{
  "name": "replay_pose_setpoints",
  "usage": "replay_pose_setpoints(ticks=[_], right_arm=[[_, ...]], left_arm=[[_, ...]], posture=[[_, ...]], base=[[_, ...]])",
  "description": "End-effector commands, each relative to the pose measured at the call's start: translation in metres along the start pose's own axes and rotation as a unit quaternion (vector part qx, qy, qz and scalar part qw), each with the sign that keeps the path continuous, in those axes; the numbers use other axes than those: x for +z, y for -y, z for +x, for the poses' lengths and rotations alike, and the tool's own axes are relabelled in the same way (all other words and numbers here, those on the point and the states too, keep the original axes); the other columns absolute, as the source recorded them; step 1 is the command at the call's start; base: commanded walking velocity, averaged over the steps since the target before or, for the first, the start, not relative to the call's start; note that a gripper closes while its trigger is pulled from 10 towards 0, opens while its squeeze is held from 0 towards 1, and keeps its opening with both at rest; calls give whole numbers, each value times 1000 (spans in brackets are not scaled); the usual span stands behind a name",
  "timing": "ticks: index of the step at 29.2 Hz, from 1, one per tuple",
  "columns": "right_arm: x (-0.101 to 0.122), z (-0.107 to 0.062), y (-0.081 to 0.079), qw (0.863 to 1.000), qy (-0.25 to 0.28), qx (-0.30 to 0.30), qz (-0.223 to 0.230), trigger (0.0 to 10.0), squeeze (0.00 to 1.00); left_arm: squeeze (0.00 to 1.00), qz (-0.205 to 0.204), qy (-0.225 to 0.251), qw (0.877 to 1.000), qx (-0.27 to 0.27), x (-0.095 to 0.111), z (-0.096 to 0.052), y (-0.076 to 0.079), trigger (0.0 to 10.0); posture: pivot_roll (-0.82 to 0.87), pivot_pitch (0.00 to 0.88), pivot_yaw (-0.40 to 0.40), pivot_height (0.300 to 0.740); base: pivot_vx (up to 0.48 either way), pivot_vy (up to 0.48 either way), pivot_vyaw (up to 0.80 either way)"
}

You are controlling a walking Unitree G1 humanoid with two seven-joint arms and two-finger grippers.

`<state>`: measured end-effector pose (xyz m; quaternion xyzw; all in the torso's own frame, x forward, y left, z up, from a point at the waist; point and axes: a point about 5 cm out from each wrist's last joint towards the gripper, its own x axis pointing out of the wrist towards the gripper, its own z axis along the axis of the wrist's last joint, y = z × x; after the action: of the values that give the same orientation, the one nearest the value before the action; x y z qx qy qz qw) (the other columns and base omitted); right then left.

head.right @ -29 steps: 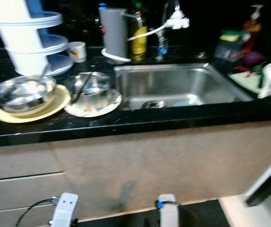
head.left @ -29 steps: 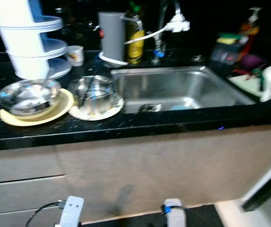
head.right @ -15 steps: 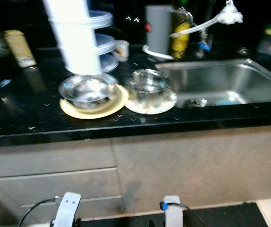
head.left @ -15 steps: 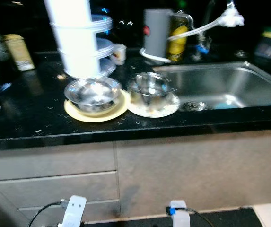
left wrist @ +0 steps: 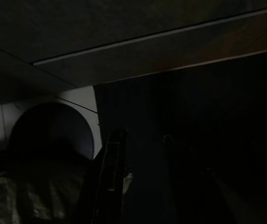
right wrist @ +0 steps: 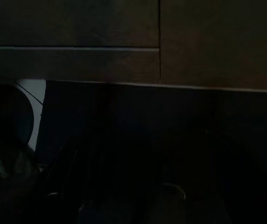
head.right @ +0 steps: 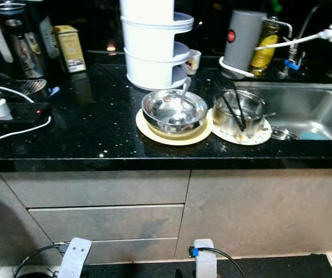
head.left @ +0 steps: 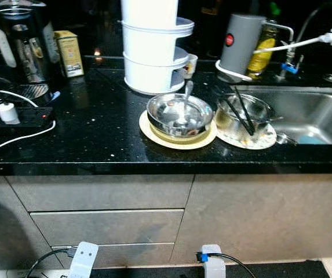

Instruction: Kitchen organization

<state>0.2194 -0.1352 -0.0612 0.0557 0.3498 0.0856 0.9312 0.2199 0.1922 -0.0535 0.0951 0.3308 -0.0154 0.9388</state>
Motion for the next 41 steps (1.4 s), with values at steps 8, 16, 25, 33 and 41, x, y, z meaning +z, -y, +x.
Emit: replay_pose_setpoints(ticks=[8,16,25,33,41], right_arm=[[-6,-3,7,1000,-8,-11,0,10000,0],[-5,-3,5,1000,-8,-8,-2,10000,0],[-14,-6,8,999,-31,-15,-14,10000,0],[-15,-6,10,999,-28,-17,-13,10000,0],[-11,-7,14,1000,-13,-18,-8,10000,0]], left_arm=[[0,9,-7,1000,-2,-3,-1,5,10000],[0,-9,-4,1000,5,-5,-1,5,10000],[0,-26,7,1000,9,-3,-2,5,10000],[0,-21,17,1000,2,0,-1,9,10000],[0,18,64,997,-45,9,-4,20,10000]], posture=[[-23,94,-45,740],[-21,94,-45,740],[-18,94,-48,740],[-22,91,-44,740],[-29,75,-42,740]], base=[[0,-60,0],[0,0,0],[0,0,0],[0,0,0],[0,0,0]])
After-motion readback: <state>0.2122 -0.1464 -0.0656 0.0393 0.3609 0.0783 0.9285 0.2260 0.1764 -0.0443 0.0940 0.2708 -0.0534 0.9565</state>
